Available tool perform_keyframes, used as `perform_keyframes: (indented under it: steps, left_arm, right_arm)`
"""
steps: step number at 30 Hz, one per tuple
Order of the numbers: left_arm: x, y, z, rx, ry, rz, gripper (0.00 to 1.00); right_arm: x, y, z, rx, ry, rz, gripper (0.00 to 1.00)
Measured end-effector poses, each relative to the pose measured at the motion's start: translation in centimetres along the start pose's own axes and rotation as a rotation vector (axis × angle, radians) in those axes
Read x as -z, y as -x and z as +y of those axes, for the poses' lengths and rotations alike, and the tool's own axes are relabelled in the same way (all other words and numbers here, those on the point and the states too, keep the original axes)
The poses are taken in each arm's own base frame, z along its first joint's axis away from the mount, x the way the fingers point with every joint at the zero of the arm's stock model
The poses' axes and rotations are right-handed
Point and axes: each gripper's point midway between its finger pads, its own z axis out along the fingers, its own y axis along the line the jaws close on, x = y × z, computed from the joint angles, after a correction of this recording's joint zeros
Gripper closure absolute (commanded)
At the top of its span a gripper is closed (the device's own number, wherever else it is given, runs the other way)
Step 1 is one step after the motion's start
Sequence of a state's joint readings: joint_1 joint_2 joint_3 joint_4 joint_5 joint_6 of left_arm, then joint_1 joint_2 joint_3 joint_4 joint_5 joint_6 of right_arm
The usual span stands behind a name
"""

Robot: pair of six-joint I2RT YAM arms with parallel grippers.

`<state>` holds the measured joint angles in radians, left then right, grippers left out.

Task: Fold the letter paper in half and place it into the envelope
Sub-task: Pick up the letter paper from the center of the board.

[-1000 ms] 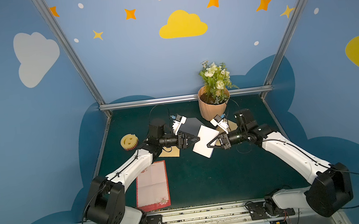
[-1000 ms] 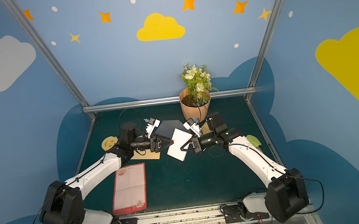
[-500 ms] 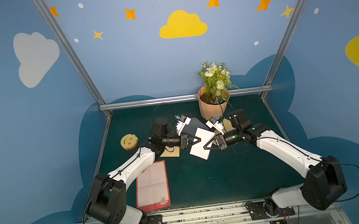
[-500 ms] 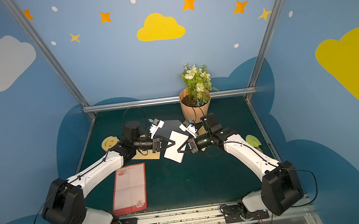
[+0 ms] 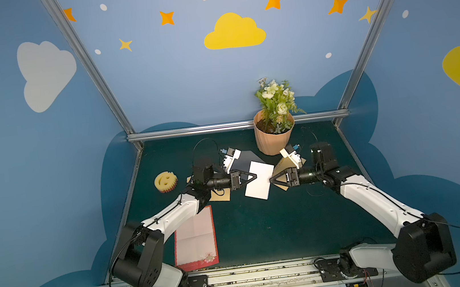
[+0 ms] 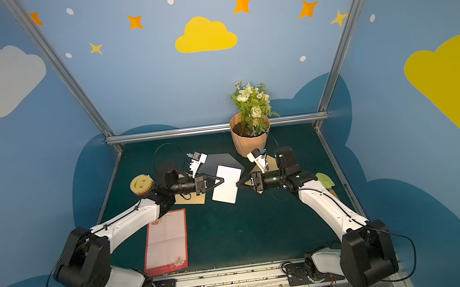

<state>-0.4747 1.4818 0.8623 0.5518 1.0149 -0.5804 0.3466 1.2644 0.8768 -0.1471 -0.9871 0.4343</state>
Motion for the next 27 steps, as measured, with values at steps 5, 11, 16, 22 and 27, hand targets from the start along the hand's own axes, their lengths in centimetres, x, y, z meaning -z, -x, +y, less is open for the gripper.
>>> perform_keyframes:
  steps: [5, 11, 16, 22, 27]
  left_arm:
    - [-0.2, 0.6, -0.7, -0.011, -0.018, -0.027, 0.97]
    - [-0.6, 0.7, -1.5, -0.013, -0.04, -0.032, 0.96]
    - [-0.6, 0.9, -1.4, -0.008, -0.037, -0.042, 0.96]
    - [-0.7, 1.2, -0.6, 0.0, -0.002, -0.054, 0.52]
    - [-0.7, 2.2, 1.7, 0.016, 0.132, -0.092, 0.09]
  right_arm:
    - [-0.4, 0.5, 0.5, 0.006, 0.021, -0.025, 0.47]
    - [-1.3, 1.6, 1.4, 0.039, 0.06, -0.05, 0.51]
    - [-2.6, 1.7, 1.5, 0.031, 0.087, -0.039, 0.9]
    - [-2.6, 2.0, 0.8, 0.009, 0.061, -0.054, 1.0]
    - [-0.6, 2.4, -2.4, -0.08, -0.084, -0.107, 1.0]
